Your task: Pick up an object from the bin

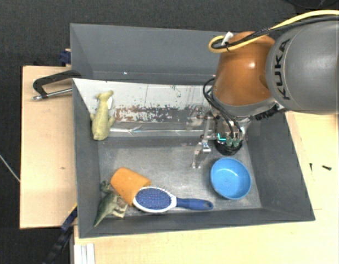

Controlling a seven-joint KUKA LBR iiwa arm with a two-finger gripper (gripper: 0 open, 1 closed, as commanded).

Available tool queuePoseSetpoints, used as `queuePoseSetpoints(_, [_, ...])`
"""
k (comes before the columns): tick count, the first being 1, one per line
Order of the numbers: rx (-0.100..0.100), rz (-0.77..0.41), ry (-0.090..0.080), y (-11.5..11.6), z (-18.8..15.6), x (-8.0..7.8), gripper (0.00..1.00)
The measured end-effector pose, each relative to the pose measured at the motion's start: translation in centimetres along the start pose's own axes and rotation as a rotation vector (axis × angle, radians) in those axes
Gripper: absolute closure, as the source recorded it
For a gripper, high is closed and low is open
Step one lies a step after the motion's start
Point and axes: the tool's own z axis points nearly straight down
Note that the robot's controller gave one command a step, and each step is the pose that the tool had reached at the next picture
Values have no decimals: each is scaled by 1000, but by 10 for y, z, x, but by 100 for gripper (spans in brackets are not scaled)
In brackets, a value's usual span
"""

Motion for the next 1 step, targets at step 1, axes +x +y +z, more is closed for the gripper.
queuePoseSetpoints(1, [4,-180,-6,-110,24,17,0])
